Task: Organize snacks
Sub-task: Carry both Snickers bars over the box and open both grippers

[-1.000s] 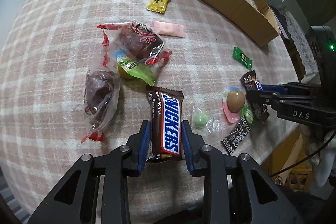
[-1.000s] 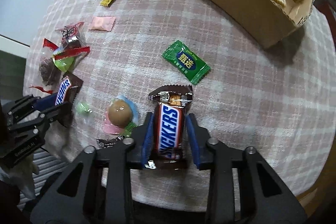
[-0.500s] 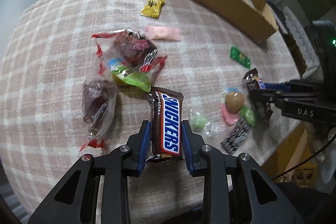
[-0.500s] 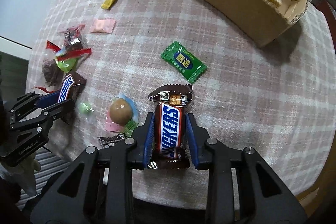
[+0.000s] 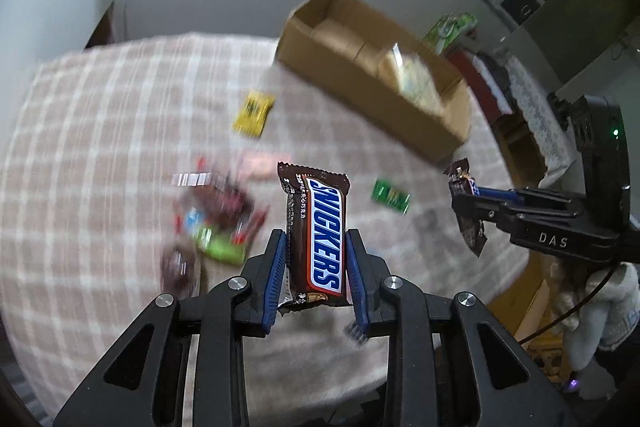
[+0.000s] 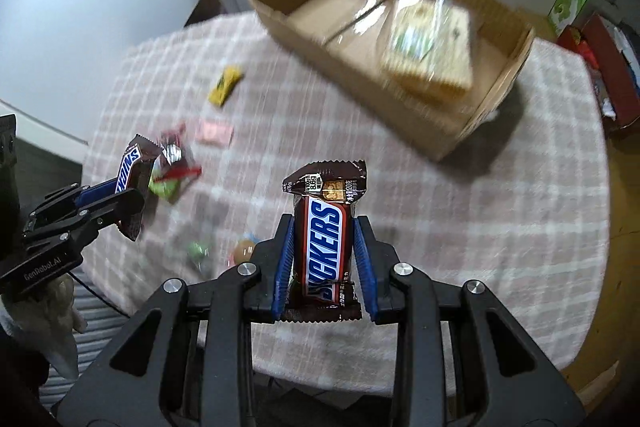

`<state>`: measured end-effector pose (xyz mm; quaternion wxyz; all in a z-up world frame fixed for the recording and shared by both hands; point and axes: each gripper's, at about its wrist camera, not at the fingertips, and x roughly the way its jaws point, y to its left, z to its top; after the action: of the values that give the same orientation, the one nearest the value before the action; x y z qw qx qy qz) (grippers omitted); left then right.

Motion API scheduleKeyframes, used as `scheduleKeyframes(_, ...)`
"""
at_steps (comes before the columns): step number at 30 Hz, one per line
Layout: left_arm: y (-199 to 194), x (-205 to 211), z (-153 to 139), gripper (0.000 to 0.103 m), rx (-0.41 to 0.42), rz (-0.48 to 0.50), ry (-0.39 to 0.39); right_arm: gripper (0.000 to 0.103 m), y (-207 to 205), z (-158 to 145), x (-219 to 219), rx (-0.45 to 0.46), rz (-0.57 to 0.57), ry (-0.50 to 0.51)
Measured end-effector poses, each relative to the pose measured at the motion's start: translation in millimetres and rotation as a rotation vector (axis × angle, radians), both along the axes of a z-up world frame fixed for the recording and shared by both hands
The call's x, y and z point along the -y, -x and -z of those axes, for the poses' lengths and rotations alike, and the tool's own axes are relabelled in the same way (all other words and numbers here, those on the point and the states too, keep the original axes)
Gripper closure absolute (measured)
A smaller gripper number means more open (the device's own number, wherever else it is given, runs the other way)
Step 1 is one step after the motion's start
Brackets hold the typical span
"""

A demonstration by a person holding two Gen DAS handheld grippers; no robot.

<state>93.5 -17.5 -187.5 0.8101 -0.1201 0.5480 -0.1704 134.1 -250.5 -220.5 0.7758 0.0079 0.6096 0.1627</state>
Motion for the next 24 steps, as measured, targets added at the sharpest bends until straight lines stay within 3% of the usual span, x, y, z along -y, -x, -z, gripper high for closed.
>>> scheduleKeyframes(13, -78.9, 32.2, -27.3, 0.075, 0.095, 0.057, 0.004, 0.072, -64.3, -30.7, 24.1, 0.101, 0.078, 0.001)
scheduleKeyframes(24, -136.2, 58.6, -20.9, 0.075, 0.102, 0.091, -0.011, 0.072, -109.7, -17.0, 11.6, 0.099, 0.064, 0.020)
